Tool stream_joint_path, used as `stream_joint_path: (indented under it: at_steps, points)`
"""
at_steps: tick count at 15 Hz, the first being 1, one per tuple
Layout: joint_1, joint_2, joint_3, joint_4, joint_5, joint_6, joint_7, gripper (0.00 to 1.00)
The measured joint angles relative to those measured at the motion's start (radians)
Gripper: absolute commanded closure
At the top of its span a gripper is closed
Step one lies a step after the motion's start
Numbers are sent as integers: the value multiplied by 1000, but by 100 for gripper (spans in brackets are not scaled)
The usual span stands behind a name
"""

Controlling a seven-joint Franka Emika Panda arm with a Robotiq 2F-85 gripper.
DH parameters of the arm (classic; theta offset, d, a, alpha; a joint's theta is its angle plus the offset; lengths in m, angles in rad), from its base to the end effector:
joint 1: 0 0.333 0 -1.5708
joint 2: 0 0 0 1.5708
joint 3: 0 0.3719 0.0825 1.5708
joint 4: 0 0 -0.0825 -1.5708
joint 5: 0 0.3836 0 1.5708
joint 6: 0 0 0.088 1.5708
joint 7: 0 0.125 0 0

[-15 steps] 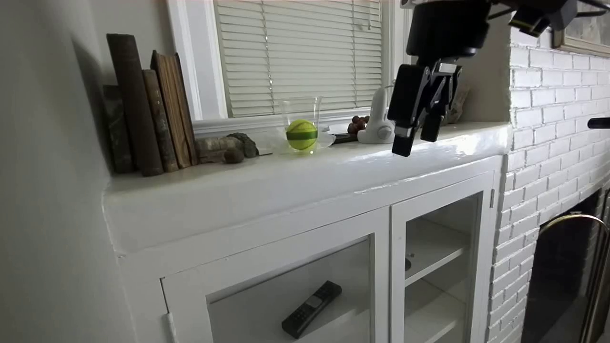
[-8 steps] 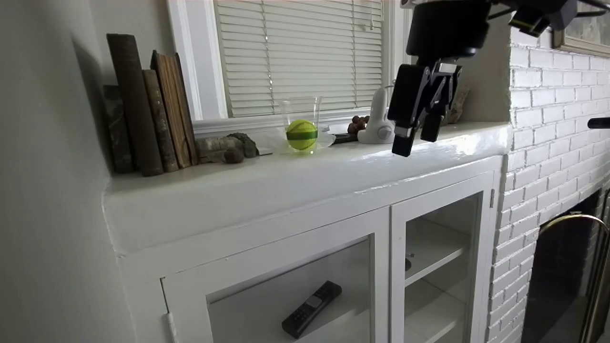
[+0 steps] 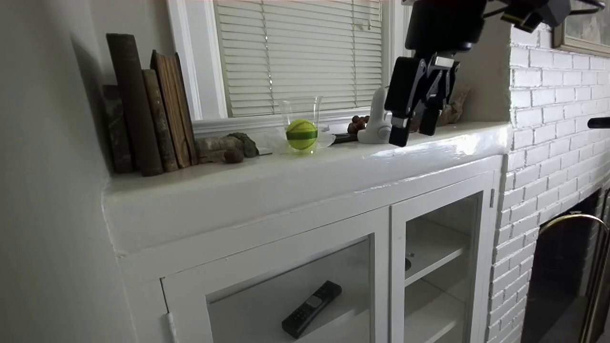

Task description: Move the small silver object to the right

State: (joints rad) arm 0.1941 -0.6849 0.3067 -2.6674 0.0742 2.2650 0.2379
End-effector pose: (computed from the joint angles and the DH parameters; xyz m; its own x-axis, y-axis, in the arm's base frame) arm 0.2911 0.1718 0.4886 0.9423 0.1820 0.2811 0.1720 -0.9833 0.0599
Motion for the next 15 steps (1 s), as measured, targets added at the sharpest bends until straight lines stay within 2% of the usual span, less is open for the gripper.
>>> stream_joint_path:
  at_steps: [7,15]
  points:
    - [-51,89,-132,202,1,-5,-35,0]
    - [-96,287,-157,479,2,-6,-23,0]
